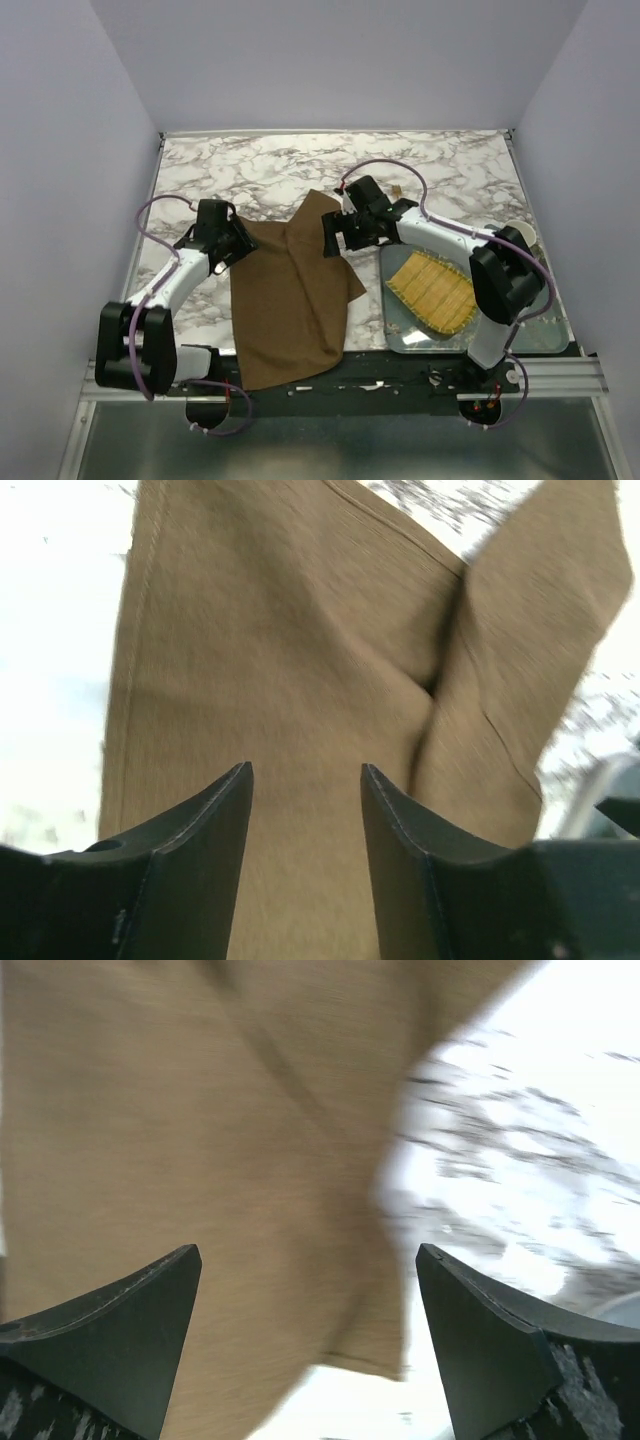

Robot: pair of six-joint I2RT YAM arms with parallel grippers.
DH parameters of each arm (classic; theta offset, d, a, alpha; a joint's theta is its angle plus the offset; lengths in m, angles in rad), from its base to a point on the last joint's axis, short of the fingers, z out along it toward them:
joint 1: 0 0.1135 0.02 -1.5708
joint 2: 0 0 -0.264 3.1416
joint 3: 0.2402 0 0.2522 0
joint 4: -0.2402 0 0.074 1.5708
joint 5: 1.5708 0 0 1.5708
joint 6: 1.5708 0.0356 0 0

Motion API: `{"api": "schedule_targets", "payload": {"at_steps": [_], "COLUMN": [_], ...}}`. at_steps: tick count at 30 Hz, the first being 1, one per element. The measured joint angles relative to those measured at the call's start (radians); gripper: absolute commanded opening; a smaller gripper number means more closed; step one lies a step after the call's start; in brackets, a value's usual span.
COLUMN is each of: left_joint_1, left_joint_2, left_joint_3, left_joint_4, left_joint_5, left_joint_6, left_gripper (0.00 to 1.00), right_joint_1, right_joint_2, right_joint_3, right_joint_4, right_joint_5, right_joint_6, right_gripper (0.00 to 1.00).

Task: Fold the napkin, place the utensils inside, and roll it up
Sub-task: Flatten the napkin out

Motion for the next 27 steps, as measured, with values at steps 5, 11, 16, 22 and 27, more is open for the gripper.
{"api": "schedule_targets", "payload": {"at_steps": [5,11,16,22,27], "left_joint_1": [0.052,0.099,0.154,0.187,0.199], "left_joint_2": [0.194,0.357,0.455,0.497,0.514], "left_joint_3": [0.018,0.106,0.193,0.250,0.286], "left_joint_4": [0.096,0.133,0.171,0.154,0.124], "left_joint_5": [0.012,0.022,0.041,0.034,-0.007], "left_joint_6": [0.001,-0.006,-0.040,-0.062,-0.062], "left_gripper": [0.50,0.50,0.51,0.52,0.53], "right_joint_1": [-0.083,-0.073,-0.070,-0.055,0.123], "right_joint_2": [0.065,0.099,0.130,0.090,-0.109], "right_joint_3": [-0.025,-0.045,-0.079,-0.171,-0.322], "right_joint_4": [-0.025,0.001,0.030,0.059,0.051], "right_joint_5": [-0.072,-0.162,-0.203,-0.212,-0.220], "right_joint_6": [-0.077,-0.125,-0.135,-0.103,-0.002], "right_gripper": [0.84,0.68,0.27,0.11,0.68]}}
